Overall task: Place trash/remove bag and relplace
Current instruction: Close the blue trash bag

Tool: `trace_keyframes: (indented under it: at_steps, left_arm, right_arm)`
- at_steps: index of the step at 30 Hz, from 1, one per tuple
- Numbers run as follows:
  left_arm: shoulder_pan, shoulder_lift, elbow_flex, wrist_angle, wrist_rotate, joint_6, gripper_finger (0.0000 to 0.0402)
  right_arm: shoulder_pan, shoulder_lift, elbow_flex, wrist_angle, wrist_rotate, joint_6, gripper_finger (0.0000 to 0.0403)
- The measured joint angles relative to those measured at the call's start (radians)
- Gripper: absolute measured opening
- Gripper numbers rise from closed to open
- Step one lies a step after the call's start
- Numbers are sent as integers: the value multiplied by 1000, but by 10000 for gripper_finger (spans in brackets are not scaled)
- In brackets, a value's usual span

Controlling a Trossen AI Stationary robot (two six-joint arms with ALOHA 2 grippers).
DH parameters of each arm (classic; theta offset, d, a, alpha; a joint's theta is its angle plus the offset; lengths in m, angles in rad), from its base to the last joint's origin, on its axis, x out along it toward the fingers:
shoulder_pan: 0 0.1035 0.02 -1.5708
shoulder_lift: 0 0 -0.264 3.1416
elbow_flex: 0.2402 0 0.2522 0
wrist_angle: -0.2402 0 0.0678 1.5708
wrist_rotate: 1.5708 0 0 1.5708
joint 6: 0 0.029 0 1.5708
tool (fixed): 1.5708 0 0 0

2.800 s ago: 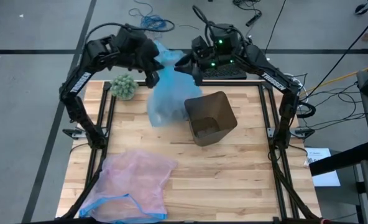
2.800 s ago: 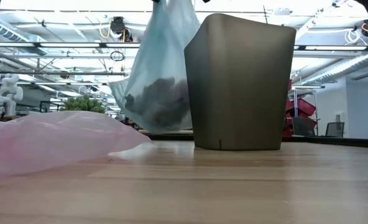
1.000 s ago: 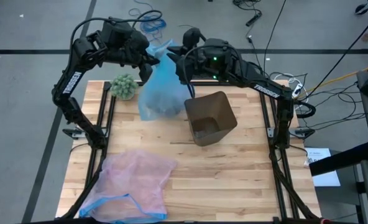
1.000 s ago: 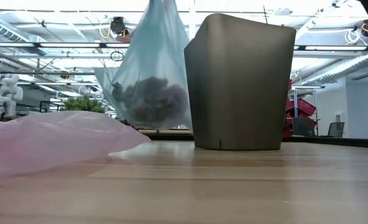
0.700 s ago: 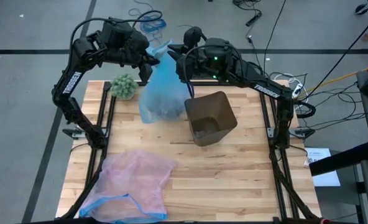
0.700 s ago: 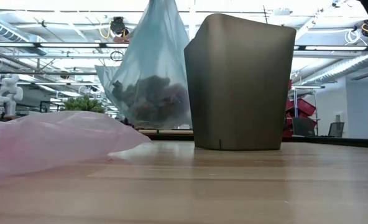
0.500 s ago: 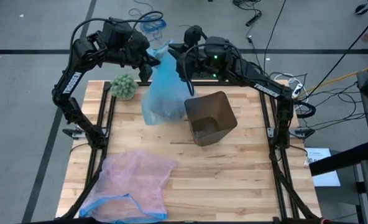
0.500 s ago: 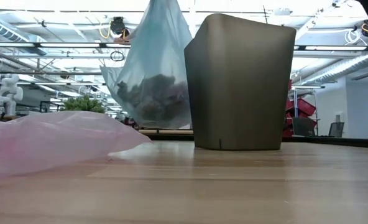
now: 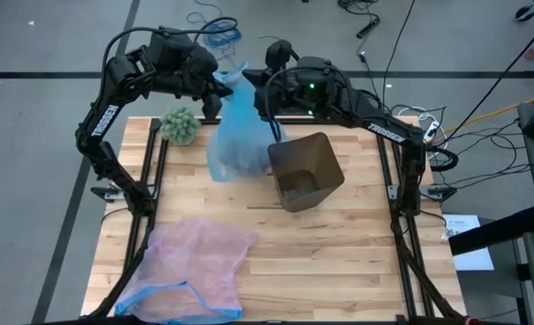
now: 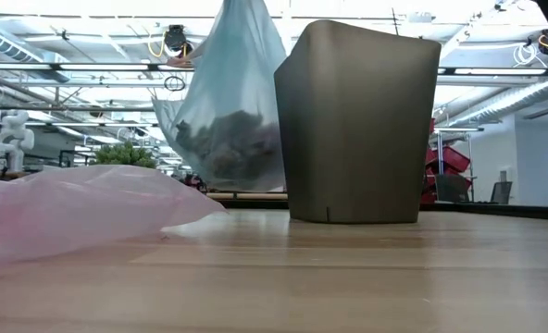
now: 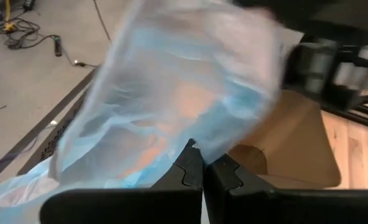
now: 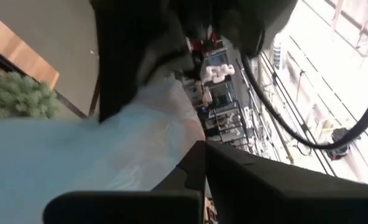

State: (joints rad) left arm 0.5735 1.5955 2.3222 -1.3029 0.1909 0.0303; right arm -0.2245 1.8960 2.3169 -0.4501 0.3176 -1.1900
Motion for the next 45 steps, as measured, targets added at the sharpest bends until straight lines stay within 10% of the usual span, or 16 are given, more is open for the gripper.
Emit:
trace_keyframes:
  at_steps: [9, 28, 45]
  left_arm:
    - [0, 0, 0, 8, -15, 33, 15]
    - [-20, -43, -1, 32, -3, 37, 219]
    - [-53, 1, -1, 121, 31, 167, 236]
  right_arm:
    - [35, -40, 0, -72, 3, 134, 0]
    - [29, -44, 0, -208, -9, 294, 0]
    - [32, -65, 0, -125, -207, 472, 0]
